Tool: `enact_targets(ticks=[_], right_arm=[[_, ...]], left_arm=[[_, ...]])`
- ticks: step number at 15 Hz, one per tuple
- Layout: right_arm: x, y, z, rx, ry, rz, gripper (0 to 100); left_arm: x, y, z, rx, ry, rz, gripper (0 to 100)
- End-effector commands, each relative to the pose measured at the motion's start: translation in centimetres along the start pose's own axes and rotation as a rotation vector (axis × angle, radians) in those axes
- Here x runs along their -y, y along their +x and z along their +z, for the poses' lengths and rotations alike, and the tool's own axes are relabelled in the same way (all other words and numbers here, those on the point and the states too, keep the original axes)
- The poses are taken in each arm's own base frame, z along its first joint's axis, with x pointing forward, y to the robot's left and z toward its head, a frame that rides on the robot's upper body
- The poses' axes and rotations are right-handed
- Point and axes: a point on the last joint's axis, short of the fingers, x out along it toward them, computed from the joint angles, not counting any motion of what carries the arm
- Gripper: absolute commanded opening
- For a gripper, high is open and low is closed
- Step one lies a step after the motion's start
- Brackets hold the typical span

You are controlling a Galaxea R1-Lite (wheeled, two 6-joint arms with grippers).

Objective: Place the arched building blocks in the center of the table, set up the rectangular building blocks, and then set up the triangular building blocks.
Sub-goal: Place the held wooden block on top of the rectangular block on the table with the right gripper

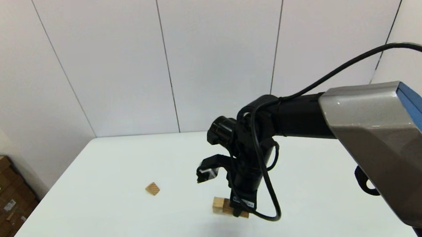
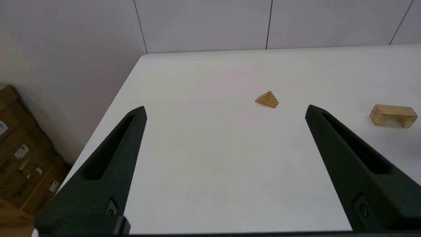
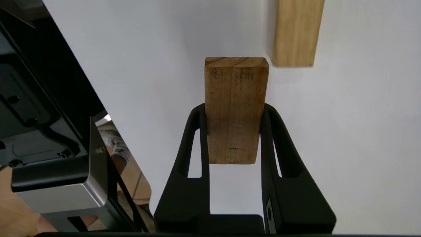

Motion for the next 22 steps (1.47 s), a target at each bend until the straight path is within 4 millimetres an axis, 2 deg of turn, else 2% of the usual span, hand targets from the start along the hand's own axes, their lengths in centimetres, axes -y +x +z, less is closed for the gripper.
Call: enact_targets(ticks=[1,5,16,22], right_arm=[[-0.6,0.0,0.3,-0.002,-0.035,0.008,0],[-1.2,0.4,0.8,0.006,-0.060,0.019,0],[-1.1,1.4,0.9,-0.005,-0.089,0.033,0],[0.0,2.4,1.1,0.023,-0.115,0.012,0]], left_arm=[[0.0,0.0,0.0,-0.001,0.000,0.001,100],[0.0,0.0,0.0,-0.001,0.000,0.001,100],[0.0,0.0,0.0,-0.001,0.000,0.001,100],[0.0,0.0,0.0,-0.001,0.000,0.001,100]])
